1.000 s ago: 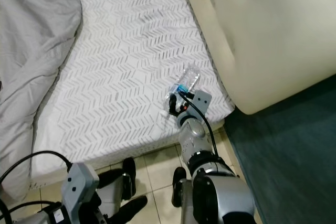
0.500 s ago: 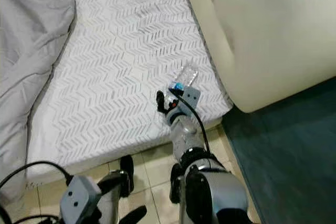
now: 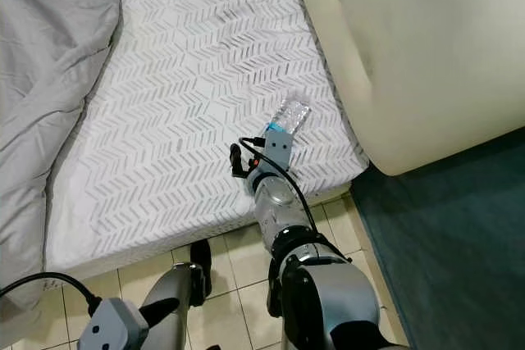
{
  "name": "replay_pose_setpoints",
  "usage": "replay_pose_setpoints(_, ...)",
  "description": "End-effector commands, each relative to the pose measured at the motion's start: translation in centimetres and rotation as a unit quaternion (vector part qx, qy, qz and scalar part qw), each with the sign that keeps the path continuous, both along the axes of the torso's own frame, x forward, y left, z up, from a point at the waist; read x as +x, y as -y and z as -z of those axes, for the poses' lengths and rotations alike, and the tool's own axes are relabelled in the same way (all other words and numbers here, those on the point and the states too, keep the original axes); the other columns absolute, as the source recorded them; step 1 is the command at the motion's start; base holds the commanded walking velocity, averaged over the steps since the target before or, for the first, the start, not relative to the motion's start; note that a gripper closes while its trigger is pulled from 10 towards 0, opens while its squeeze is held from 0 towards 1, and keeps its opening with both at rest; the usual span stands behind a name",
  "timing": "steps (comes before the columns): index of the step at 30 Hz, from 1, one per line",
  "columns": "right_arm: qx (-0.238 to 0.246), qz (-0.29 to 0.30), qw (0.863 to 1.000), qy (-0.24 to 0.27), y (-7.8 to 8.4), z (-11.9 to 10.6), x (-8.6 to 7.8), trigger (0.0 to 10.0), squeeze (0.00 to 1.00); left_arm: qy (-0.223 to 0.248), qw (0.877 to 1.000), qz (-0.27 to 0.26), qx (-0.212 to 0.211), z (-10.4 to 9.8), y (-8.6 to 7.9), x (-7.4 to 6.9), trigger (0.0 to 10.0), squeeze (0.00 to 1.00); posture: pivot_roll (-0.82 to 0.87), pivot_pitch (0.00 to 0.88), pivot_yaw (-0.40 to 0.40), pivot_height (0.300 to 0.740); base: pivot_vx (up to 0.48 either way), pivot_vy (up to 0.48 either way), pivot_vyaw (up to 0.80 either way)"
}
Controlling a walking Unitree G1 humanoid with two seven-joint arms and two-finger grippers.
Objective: Clean up the room
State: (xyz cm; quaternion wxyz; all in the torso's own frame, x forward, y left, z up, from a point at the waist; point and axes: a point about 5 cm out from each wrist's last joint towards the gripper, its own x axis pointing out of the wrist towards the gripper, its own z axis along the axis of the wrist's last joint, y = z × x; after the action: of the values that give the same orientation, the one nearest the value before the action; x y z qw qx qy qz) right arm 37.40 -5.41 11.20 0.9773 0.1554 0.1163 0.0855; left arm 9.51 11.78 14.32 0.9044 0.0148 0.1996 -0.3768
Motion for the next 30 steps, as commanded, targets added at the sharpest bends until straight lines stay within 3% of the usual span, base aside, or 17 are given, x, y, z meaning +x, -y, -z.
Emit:
replay_pose_setpoints(1,-0.015,-0.008,0.998,-0.065,-0.3,3.2,-1.7,10.0,0.00,-0.007,1.000,0.001,-0.006,-0.2,0.3,-0.6,10.0,0.00,0.33,0.643,-0.025,0.740,0.000,0.000,0.00)
replay_pose_setpoints(8,-0.003,0.004,0.995,-0.097,0.1,4.2,-2.1,10.0,0.00,-0.007,1.000,-0.004,-0.004,-0.1,0.2,-0.5,10.0,0.00,0.32,0.645,-0.029,0.740,0.000,0.000,0.00)
replay_pose_setpoints(11,0.032,0.027,0.992,-0.119,0.7,4.6,-2.2,10.0,0.00,-0.008,1.000,-0.005,-0.006,0.0,0.4,-0.6,10.0,0.00,0.32,0.645,-0.030,0.740,0.000,0.000,0.00)
replay_pose_setpoints(15,0.044,0.030,0.991,-0.124,0.9,4.6,-2.1,10.0,0.00,-0.008,1.000,-0.005,-0.007,0.0,0.5,-0.6,10.0,0.00,0.32,0.645,-0.030,0.740,0.000,0.000,0.00)
replay_pose_setpoints(16,0.045,0.030,0.991,-0.125,1.0,4.6,-2.1,0.0,0.00,-0.008,1.000,-0.005,-0.007,0.0,0.5,-0.5,10.0,0.00,0.32,0.644,-0.030,0.740,0.000,0.000,0.00)
replay_pose_setpoints(30,0.082,0.053,0.984,-0.148,2.4,5.0,-2.1,0.0,0.00,-0.010,1.000,-0.009,-0.008,0.1,0.4,-0.6,10.0,0.00,0.31,0.644,-0.033,0.740,0.000,0.000,0.00)
